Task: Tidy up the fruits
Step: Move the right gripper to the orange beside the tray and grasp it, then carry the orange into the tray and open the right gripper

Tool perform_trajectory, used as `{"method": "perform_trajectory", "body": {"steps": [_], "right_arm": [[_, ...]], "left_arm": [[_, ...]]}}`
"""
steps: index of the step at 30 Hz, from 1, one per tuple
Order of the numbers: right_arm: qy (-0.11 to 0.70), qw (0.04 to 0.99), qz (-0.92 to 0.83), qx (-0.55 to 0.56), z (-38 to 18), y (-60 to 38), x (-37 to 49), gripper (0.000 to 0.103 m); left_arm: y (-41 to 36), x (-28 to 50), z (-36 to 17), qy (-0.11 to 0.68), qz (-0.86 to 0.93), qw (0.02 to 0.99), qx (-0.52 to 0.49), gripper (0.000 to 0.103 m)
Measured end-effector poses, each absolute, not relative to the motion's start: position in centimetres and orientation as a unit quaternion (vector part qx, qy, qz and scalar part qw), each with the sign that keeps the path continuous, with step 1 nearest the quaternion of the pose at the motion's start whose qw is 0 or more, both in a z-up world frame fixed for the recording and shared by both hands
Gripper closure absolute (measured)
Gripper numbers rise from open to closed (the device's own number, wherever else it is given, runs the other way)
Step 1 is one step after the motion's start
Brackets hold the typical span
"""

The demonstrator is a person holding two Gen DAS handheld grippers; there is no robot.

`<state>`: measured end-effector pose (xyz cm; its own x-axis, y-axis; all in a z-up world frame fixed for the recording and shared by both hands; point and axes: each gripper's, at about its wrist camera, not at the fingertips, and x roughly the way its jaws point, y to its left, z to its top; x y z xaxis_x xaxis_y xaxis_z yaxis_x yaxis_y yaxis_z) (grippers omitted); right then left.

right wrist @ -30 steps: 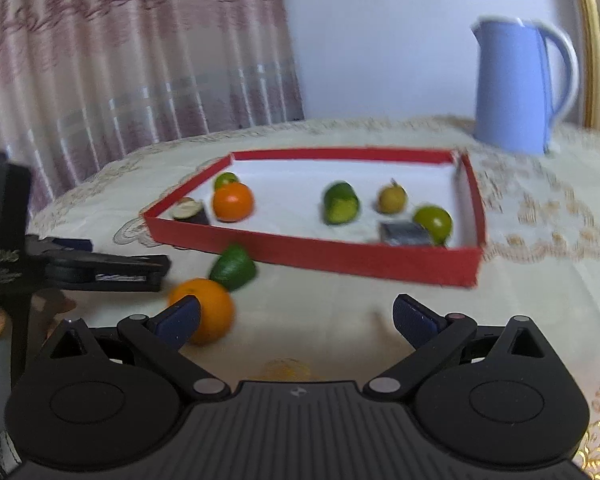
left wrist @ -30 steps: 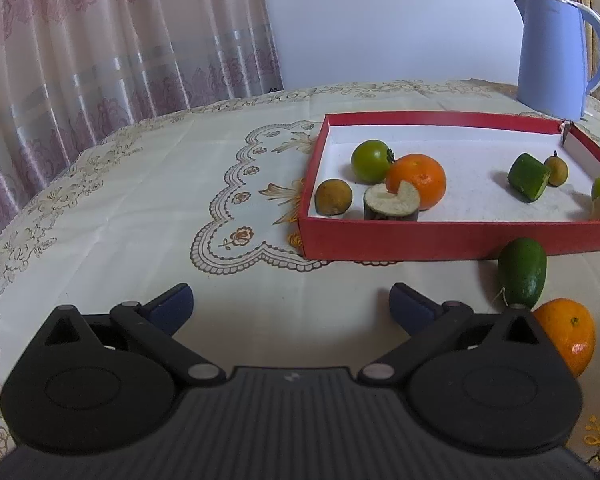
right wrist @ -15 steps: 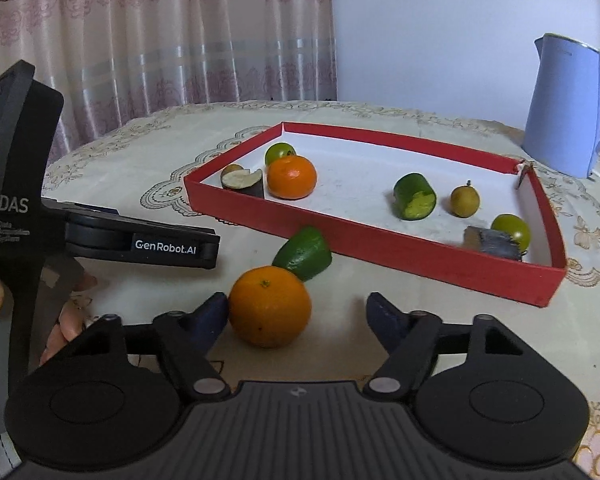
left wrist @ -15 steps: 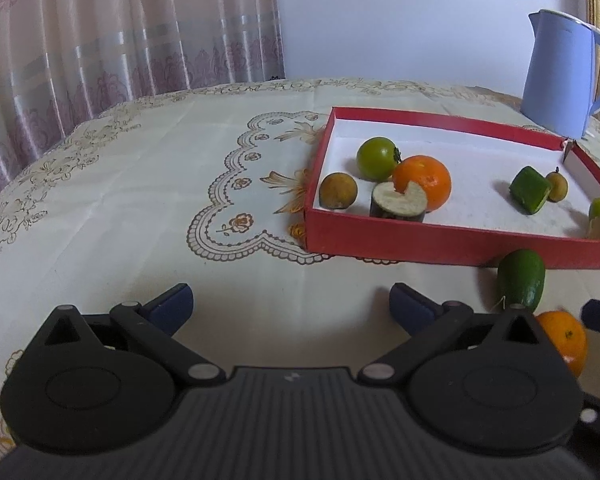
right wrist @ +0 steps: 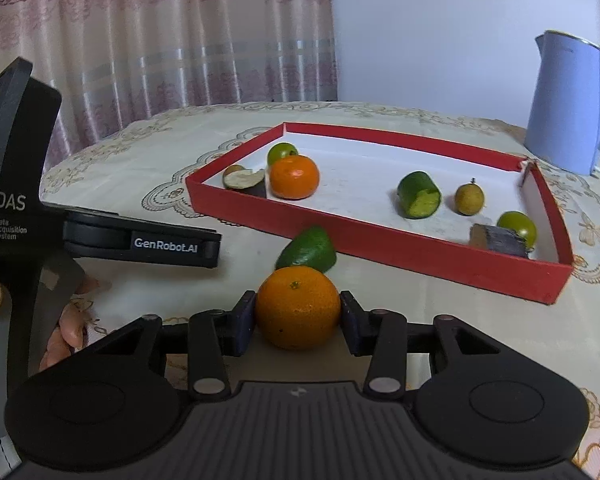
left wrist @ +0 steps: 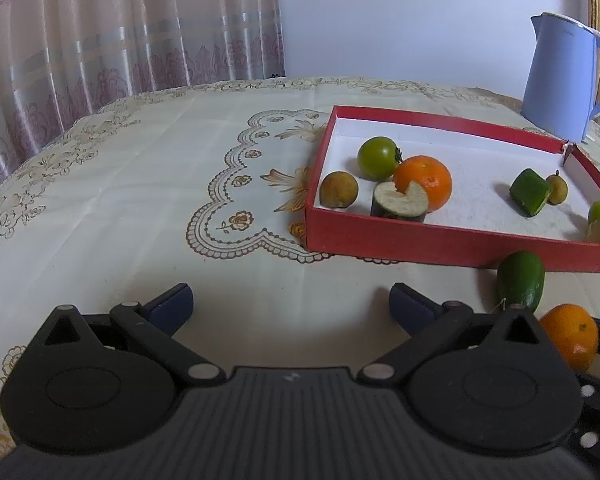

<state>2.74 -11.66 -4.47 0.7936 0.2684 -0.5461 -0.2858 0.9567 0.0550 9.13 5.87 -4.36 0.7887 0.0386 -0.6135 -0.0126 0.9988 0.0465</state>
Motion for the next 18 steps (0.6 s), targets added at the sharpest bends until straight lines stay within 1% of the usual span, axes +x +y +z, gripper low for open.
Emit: {"method": "perform_trajectory", "body": {"steps": [11,18], "right_arm": [[0.272,0.958,0.095,-0.001,-3.8,-15.2,2.7,0.06],[0.245,0.967,0.07,0.006,-2.2,-17.2,3.1,0.06]], "left_arm": [[6.0,9.1,-4.3,0.325,0.013,0.945,0.018,0.0],[6.0,9.1,-4.3,0.325,0.013,0.945,0.018,0.0]]}}
